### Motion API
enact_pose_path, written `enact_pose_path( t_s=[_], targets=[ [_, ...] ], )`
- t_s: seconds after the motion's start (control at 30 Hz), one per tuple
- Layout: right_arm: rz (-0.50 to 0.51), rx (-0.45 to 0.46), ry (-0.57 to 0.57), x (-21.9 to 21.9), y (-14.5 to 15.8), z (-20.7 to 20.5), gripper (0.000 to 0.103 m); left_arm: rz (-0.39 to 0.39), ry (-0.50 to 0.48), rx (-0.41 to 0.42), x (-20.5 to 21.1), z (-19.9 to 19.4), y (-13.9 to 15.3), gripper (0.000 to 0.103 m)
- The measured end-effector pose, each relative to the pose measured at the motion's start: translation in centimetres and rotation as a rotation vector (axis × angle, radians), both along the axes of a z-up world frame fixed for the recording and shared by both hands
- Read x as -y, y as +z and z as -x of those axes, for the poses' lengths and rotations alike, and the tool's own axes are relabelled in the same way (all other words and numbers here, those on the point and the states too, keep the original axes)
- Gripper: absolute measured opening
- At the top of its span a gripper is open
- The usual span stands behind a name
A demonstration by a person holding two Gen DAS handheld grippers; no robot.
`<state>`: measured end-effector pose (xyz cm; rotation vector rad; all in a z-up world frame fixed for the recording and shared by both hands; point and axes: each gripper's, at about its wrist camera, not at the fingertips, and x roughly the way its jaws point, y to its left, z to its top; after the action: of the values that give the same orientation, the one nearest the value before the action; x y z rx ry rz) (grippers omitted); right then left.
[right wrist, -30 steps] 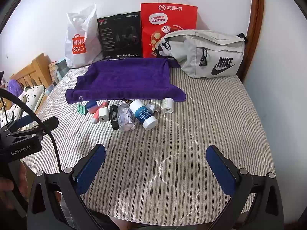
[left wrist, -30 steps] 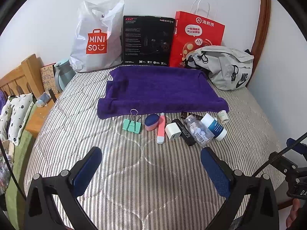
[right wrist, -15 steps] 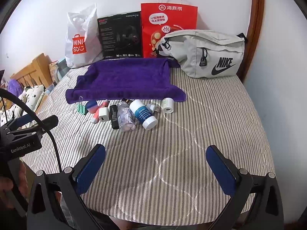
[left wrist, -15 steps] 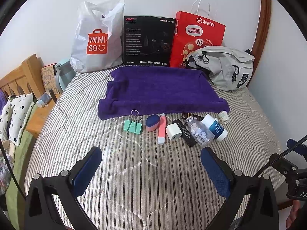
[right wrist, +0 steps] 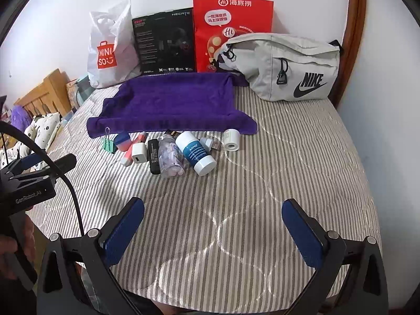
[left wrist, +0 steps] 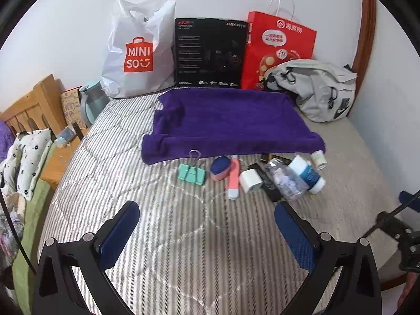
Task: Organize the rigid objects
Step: 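Grasp the green binder clip with the left tool while the right tool grasps the white tape roll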
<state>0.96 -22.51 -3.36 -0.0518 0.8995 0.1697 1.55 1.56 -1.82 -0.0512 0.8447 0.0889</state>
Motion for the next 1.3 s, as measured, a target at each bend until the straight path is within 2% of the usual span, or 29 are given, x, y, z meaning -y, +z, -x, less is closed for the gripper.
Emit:
enact_pose_path(
  t_s=[0.27,0.5,0.63,0.7,0.9,0.97,1.0,1.07,1.3],
  targets=[
    [-0.021,-0.050,0.015,1.1,-2.8,-2.6,0.103,0.023,-0.001,-0.041,-2.4,-3.8,-4.1,0.103],
    [-0.033,-0.111,-0.004,2.4,-5.7,-5.0,0.103,-0.026,-0.044,-0.112,-3.8,-8.7,-8.7,0.100],
    [-0.036,-0.144,-0.020,2.7,-6.8,-6.3,0.103,-0.067,-0.074,-0.145,-3.9,-10.2,-10.3,0.089],
    [-0.043,-0.157,-0.025,2.8,-7.2,-6.9,0.103,-0.048,-0.100,-0.132,-4.1,-10.6,-10.4,0.088],
    [-0.042,-0.185,-0.024,2.6,-8.2,-8.4,0.103,-0.026,-0.182,-0.100,-4.1,-11.9,-10.4,0.071],
    [-0.048,-0.181,-0.026,2.7,-8.2,-8.8,0.103,-0.023,-0.205,-0.091,-3.9,-12.0,-10.3,0.058],
    [-0.057,-0.179,-0.024,2.7,-8.1,-9.1,0.103,-0.023,-0.213,-0.085,-3.8,-11.9,-10.3,0.054],
    [-0.080,-0.176,-0.018,2.8,-8.0,-9.7,0.102,-0.024,-0.239,-0.074,-3.4,-11.7,-10.2,0.039],
    [-0.098,-0.146,-0.026,3.7,-8.0,-12.9,0.099,-0.019,-0.231,-0.059,-3.2,-11.1,-10.2,0.039]
  ],
)
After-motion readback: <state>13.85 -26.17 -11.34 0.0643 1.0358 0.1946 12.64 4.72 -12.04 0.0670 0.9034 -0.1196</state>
